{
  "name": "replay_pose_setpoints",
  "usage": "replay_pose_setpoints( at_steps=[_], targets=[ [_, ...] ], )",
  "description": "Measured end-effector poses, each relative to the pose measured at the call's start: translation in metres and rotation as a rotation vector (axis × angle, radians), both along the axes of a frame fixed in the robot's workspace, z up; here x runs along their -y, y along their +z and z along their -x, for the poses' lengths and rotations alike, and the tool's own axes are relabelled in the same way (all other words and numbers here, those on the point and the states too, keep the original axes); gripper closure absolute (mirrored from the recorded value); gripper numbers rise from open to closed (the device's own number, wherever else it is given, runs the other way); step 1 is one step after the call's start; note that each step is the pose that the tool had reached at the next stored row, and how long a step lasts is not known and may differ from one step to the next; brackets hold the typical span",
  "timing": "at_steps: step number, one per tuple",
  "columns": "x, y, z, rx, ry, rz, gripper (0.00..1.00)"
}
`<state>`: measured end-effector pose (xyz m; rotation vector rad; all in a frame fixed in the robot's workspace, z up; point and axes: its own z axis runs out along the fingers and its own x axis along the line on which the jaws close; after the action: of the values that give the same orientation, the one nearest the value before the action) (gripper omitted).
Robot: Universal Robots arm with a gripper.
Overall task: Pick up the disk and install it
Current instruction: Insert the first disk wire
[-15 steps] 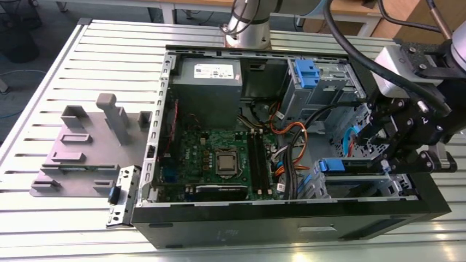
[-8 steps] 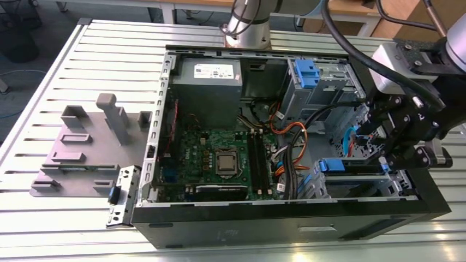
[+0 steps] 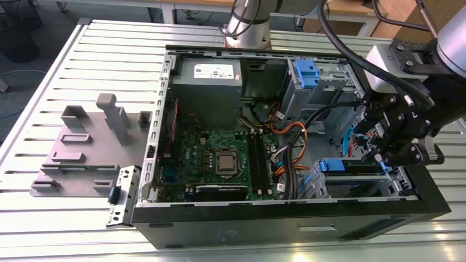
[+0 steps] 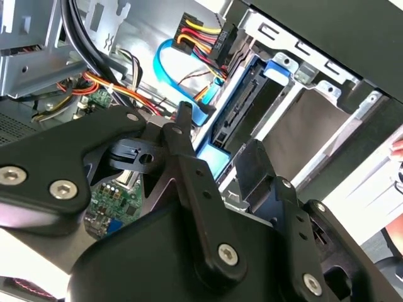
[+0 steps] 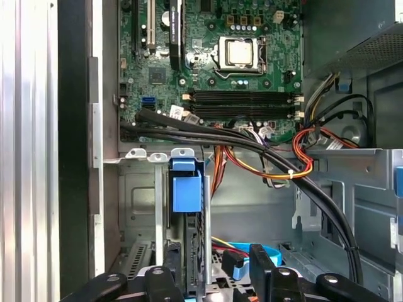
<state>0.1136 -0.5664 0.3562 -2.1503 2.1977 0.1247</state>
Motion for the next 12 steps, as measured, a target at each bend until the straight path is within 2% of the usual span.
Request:
replay_pose_setpoints(
  at_steps=[7,10,12],
  targets=[
    [-0.0011,-0.0052,-0.0057,-0.0008,0.0,0.0002,0.45],
    [-0.0011,-0.01,-0.0062,-0.0017,0.0,0.0002,0.45],
    [-0.0011,-0.0103,-0.0063,-0.0018,0.0,0.0004,0.45]
  ],
)
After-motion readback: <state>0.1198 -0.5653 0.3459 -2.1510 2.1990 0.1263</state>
